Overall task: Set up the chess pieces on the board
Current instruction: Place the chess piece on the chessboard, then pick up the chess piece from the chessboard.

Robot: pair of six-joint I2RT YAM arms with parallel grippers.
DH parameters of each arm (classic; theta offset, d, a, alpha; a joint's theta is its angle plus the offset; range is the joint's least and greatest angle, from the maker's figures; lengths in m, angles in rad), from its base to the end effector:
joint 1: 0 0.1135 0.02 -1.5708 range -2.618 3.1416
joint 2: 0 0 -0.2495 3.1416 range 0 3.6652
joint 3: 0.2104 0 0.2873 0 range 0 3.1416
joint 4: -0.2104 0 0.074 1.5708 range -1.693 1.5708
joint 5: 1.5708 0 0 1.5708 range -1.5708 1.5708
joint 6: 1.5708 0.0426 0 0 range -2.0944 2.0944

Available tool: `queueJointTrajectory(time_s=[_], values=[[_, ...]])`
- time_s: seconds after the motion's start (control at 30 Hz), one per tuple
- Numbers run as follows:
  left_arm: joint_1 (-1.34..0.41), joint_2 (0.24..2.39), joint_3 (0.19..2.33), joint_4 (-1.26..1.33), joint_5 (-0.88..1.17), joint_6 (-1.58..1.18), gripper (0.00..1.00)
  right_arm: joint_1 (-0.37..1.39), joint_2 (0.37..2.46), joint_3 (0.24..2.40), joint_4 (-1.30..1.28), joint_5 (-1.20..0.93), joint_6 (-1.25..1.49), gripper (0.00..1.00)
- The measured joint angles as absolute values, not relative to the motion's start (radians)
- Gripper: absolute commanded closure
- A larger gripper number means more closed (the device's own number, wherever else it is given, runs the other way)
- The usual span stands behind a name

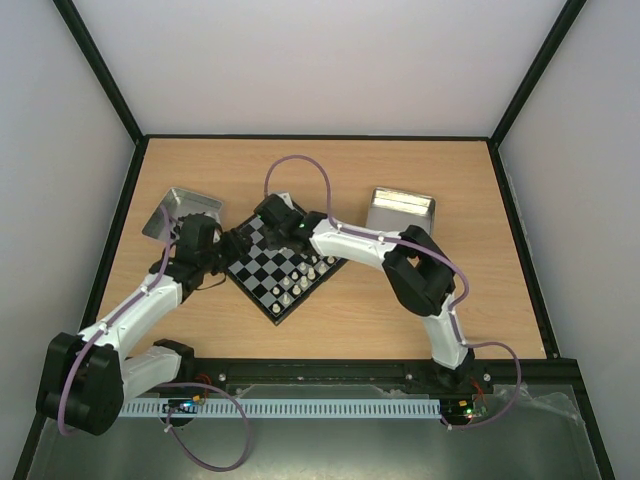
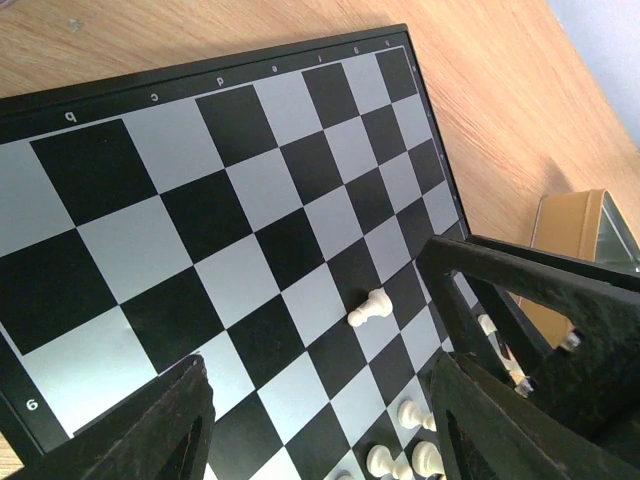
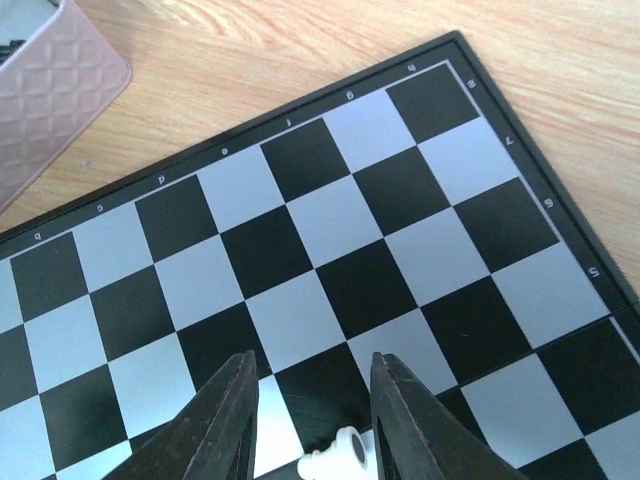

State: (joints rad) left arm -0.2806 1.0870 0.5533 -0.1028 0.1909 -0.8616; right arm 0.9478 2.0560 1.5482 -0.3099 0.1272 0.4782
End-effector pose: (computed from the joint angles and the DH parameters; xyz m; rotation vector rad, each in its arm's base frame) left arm 0.2567 -0.0824 0.1742 -0.5580 2.2581 -0.8206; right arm 0.2906 0.3952 0.1652 -0.5087 2.3910 0.5143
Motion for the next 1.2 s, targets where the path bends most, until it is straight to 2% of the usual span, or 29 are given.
queueJointTrajectory(time_s=[0.37, 1.2], values=[[-0.278, 1.08, 0.535, -0.102, 0.191, -0.861, 0.39, 0.932, 2.127, 1.596, -0.475, 0.058, 0.591, 0.71], [-0.275, 1.08, 0.526, -0.095, 0.193, -0.861, 0.39, 0.908, 2.151, 1.594, -0.466, -0.007, 0.832, 0.78]])
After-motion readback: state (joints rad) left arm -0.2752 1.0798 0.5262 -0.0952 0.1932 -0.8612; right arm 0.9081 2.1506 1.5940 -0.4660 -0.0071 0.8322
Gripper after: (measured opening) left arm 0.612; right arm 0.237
